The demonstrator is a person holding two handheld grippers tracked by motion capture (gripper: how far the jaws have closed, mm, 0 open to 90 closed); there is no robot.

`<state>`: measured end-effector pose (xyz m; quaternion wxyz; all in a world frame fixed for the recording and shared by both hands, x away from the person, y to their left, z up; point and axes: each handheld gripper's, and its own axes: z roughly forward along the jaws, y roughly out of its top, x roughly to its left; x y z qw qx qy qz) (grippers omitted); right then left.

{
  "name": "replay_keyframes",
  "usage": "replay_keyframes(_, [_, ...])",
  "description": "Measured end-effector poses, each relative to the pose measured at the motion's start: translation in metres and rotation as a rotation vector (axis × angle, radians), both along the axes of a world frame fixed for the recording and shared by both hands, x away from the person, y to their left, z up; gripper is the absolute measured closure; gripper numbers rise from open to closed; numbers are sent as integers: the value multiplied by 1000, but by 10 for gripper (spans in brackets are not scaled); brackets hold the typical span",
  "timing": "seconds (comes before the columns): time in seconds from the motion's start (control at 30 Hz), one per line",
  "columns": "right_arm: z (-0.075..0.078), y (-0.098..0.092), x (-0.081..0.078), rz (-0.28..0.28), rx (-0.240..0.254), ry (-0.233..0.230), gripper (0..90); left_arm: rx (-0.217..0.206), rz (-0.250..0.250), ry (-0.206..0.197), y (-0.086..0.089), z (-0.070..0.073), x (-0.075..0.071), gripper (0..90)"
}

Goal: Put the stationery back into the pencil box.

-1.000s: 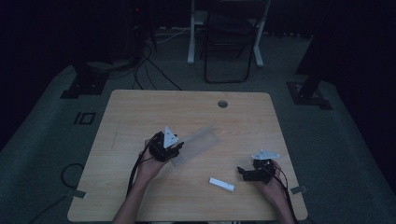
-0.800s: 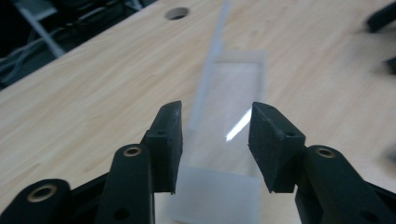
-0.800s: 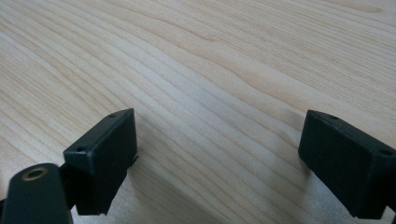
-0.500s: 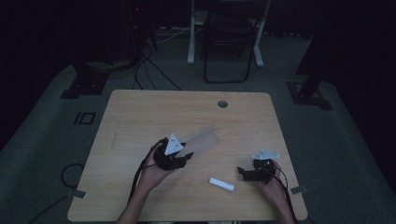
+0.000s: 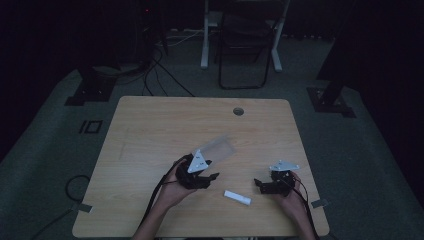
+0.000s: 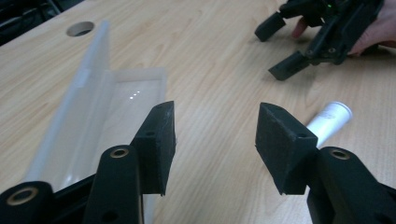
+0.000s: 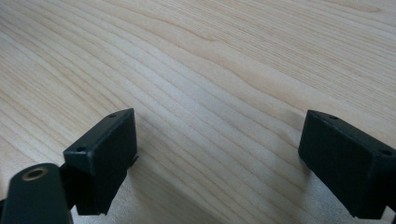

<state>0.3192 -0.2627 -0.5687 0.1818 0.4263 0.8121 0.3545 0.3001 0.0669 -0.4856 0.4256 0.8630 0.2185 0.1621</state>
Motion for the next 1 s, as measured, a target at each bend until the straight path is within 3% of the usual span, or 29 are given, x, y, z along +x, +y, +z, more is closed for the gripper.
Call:
replay_keyframes(0.57, [0,0,0,0,-1,0,114,49,-106,37,-32,-24,-5,462])
replay_keyframes(0.77, [0,-2,0,2,-3,-2,116,48,-189,56,-45,-32,-7,453])
replay_keyframes(1.0, [0,-3,1,-5,-4,-3,116,71,-245,76,-61,-42,-7,442])
